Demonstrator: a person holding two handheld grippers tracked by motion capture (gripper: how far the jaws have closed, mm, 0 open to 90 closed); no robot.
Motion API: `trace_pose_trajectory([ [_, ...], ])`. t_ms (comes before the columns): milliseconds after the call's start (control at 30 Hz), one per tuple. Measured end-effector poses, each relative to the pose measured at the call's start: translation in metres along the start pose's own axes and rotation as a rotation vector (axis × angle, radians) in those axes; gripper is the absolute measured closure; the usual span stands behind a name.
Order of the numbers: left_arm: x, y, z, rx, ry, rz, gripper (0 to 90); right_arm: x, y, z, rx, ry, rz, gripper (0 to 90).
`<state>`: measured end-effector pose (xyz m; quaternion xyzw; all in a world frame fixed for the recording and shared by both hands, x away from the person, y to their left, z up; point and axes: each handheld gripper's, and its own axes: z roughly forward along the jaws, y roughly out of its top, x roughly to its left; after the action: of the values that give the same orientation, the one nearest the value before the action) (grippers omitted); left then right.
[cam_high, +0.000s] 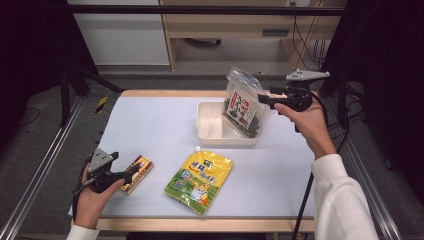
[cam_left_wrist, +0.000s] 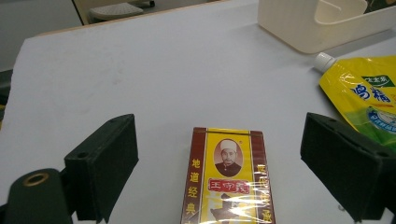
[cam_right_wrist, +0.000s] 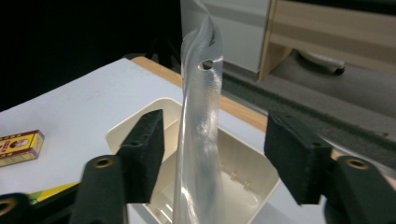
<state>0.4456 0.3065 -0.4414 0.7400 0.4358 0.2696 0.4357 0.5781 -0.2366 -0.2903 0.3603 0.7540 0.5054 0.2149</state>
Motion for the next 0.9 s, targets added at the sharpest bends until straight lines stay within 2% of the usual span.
trace_pose_trajectory([
  [67, -0.001, 0.000, 0.001, -0.001, -0.001, 0.004, 10.2, 0.003, -0.003, -0.011, -0.005, -0.013, -0.002, 31.4],
  [133, -0.003, 0.001, 0.001, 0.001, -0.005, 0.011, 10.0, 0.007, -0.007, -0.021, 0.005, -0.053, 0.000, 28.7],
  [200, -0.004, 0.001, 0.002, 0.005, -0.007, 0.016, 9.4, 0.012, -0.012, -0.033, -0.006, -0.069, 0.004, 27.3],
  [400, -0.007, 0.002, 0.002, 0.003, -0.008, 0.032, 9.1, 0.029, -0.039, -0.055, 0.004, -0.108, 0.012, 21.6],
  [667, -0.012, 0.002, 0.002, 0.006, -0.022, 0.043, 8.0, 0.054, -0.076, -0.057, 0.033, -0.082, 0.023, 18.5],
  [800, -0.016, 0.003, 0.003, 0.011, -0.037, 0.056, 7.5, 0.062, -0.088, -0.051, 0.055, -0.097, 0.008, 17.6],
  [900, -0.022, 0.005, 0.005, 0.011, -0.056, 0.071, 6.7, 0.068, -0.098, -0.048, 0.063, -0.120, 0.051, 17.7],
])
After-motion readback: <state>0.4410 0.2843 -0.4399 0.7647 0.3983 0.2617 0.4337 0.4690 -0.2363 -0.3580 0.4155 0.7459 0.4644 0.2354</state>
